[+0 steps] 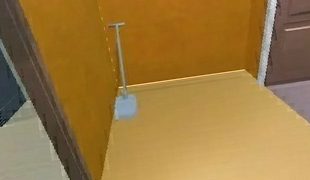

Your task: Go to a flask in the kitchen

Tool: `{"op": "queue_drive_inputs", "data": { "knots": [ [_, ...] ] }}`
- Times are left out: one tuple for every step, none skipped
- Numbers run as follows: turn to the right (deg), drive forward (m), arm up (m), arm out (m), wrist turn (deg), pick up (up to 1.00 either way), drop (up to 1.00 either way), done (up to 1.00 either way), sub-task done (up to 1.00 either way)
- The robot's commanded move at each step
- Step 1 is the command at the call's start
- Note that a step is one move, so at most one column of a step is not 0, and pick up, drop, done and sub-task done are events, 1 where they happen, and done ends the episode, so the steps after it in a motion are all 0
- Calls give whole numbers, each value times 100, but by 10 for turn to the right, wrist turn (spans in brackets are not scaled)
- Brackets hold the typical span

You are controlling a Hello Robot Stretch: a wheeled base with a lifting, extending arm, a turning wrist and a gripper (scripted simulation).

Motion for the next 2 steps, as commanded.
{"op": "queue_drive_inputs", "data": {
  "knots": [
    [0, 15, 0, 0, 0, 0, 0, 0, 0],
    [-450, 0, 0, 0, 0, 0, 0, 0, 0]
  ]
}}
